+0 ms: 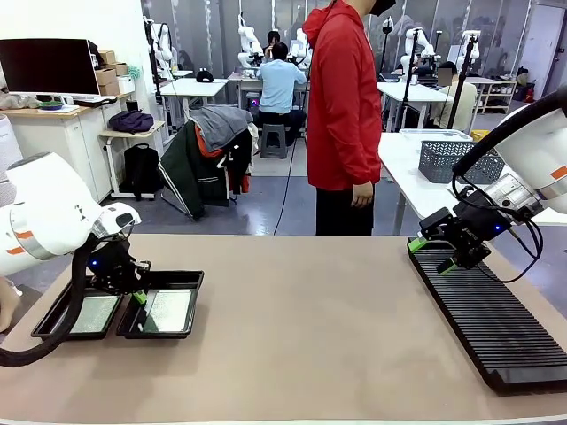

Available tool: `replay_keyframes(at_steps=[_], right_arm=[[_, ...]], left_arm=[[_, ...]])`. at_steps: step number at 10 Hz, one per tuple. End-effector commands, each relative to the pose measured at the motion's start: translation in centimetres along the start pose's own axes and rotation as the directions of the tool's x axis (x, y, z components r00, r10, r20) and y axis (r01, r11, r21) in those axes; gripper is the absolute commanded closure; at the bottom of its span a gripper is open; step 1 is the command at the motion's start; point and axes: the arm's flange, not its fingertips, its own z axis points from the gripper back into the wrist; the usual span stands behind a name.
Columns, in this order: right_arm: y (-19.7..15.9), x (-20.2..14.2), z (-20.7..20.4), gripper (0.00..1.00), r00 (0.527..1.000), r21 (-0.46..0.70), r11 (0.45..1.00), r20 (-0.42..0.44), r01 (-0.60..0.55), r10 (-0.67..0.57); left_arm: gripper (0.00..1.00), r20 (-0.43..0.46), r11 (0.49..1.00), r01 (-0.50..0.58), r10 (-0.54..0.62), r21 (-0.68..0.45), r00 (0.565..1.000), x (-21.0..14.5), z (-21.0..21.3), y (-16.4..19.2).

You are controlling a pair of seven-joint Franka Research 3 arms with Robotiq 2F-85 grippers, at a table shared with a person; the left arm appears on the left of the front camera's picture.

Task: Inspect and transfer BCBs to ESD trays.
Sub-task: Pick up the ESD tray and place it on the left side of the table.

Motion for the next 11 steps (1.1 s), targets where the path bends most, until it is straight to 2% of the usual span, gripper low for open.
replay_keyframes(at_steps=[1,6,11], right_arm=[[0.2,0.0,-0.1,0.0,1.0,-0.01,1.0,0.012,0.021,-0.021],[0.2,0.0,-0.1,0.0,1.0,-0.01,1.0,0.012,0.021,-0.021],[0.2,0.0,-0.1,0.0,1.0,-0.01,1.0,0.012,0.021,-0.021]], left_arm=[[0.97,0.022,1.0,-0.002,0.002,-0.013,1.0,0.1,-1.2,1.3],[0.97,0.029,1.0,0.011,-0.011,-0.015,1.0,0.9,-2.9,1.2],[0.97,0.005,1.0,-0.009,0.009,0.02,1.0,0.5,-2.3,0.8]])
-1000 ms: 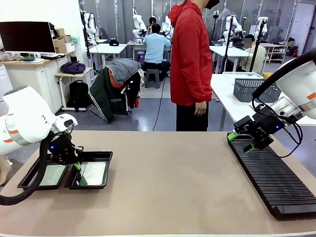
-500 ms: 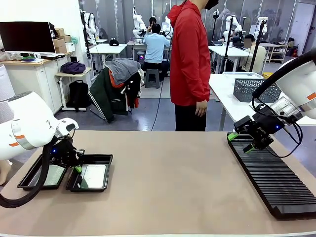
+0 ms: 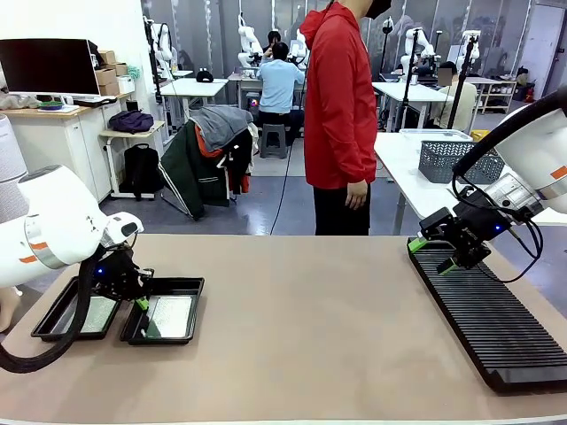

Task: Inspect and transfer BCBs to ESD trays.
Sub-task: Pick up the ESD tray and place it on the left side of the table.

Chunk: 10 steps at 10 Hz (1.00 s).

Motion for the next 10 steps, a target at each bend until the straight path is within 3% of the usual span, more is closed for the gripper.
replay_keyframes(at_steps=[1,2,5,10], right_arm=[[0.2,0.0,-0.1,0.0,1.0,-0.01,1.0,0.012,0.021,-0.021],[0.2,0.0,-0.1,0.0,1.0,-0.01,1.0,0.012,0.021,-0.021],[0.2,0.0,-0.1,0.0,1.0,-0.01,1.0,0.012,0.021,-0.021],[0.2,0.0,-0.1,0.0,1.0,-0.01,1.0,0.012,0.021,-0.021]], left_arm=[[0.97,0.0,1.0,0.0,0.0,0.0,1.0,0.0,0.0,0.0],[0.84,-0.011,1.0,-0.013,0.014,0.014,1.0,0.2,0.1,-0.1],[0.61,-0.015,0.998,-0.005,0.006,0.067,1.0,0.4,1.8,-1.2],[0.13,-0.034,0.986,0.04,-0.035,0.161,0.999,0.3,7.3,-3.9]])
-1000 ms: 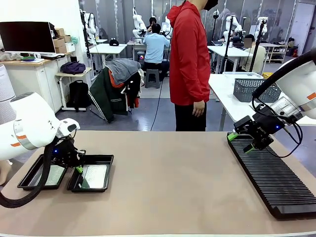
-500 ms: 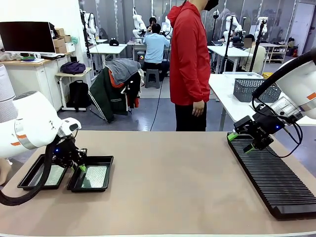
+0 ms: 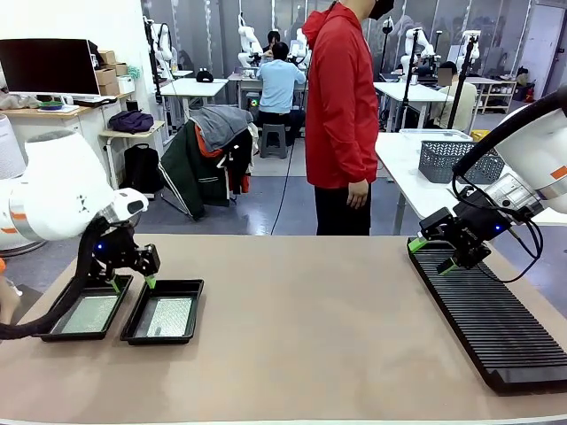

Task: Inspect and transfer BCBs to ESD trays.
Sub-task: Pick up the ESD tray and place it on the left side of the table.

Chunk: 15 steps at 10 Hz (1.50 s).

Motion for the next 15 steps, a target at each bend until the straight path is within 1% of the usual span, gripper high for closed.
replay_keyframes(at_steps=[1,2,4,7,8,15], right_arm=[[0.2,0.0,-0.1,0.0,1.0,-0.01,1.0,0.011,0.021,-0.02],[0.2,0.0,-0.1,0.0,1.0,-0.01,1.0,0.011,0.021,-0.02],[0.2,0.0,-0.1,0.0,1.0,-0.01,1.0,0.011,0.021,-0.02],[0.2,0.0,-0.1,0.0,1.0,-0.01,1.0,0.011,0.021,-0.02],[0.2,0.0,-0.1,0.0,1.0,-0.01,1.0,0.011,0.021,-0.02],[0.2,0.0,-0.1,0.0,1.0,-0.01,1.0,0.011,0.021,-0.02]], left_arm=[[0.07,-0.059,0.999,0.025,-0.022,0.047,0.998,0.0,3.0,-0.4],[0.0,-0.082,0.998,0.029,-0.024,0.061,0.996,-0.1,4.3,-0.6],[0.0,-0.11,0.995,0.026,-0.015,0.101,0.994,-0.3,6.7,-0.8],[0.0,-0.154,0.994,0.043,-0.027,0.102,0.988,-0.6,8.8,-0.4],[0.0,-0.121,0.996,0.045,-0.037,0.071,0.992,-0.5,7.7,-0.8],[0.0,-0.121,0.996,0.045,-0.037,0.071,0.992,-0.5,7.7,-0.8]])
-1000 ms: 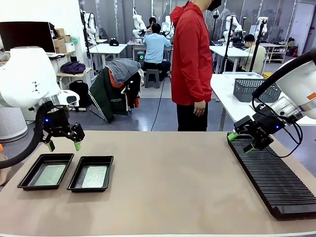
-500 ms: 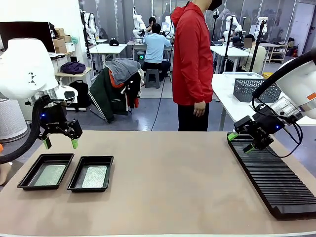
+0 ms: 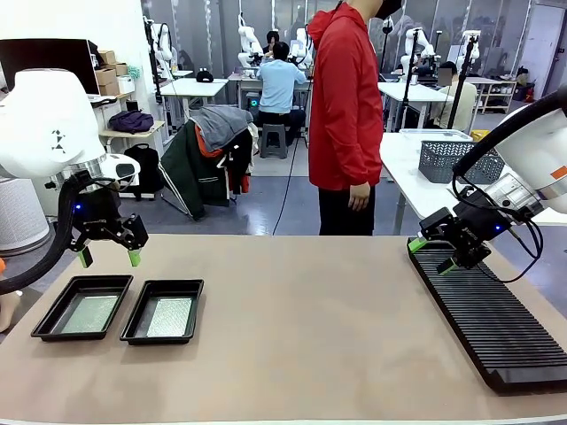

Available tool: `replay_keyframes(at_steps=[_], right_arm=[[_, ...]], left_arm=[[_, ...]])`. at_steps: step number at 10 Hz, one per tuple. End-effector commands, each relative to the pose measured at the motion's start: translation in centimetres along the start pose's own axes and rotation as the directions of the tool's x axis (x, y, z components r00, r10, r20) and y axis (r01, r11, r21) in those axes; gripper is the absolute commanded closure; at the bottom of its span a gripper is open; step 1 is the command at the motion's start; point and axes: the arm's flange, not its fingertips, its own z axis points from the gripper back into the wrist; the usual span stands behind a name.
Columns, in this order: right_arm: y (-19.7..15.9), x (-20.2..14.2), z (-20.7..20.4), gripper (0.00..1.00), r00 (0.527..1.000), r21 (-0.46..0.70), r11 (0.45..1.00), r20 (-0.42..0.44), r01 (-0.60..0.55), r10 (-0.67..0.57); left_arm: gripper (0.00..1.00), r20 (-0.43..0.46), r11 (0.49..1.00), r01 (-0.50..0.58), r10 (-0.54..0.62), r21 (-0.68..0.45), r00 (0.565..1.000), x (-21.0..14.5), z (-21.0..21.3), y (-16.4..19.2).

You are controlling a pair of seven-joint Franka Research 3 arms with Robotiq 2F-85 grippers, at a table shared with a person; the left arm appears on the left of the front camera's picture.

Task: Inspect and transfer BCBs to ESD trays.
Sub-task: Pick up the ESD tray and place it on the left side of the table.

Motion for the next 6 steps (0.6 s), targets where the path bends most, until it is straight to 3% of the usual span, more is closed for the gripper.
replay_keyframes(at_steps=[1,6], right_arm=[[0.24,0.04,-0.09,0.0,1.0,-0.01,1.0,0.011,0.02,-0.02],[0.24,0.04,-0.09,0.0,1.0,-0.01,1.0,0.011,0.02,-0.02]], left_arm=[[0.0,0.014,1.0,-0.002,0.002,-0.002,1.0,0.12,-0.44,0.06],[0.0,0.014,1.0,-0.002,0.002,-0.002,1.0,0.12,-0.44,0.06]])
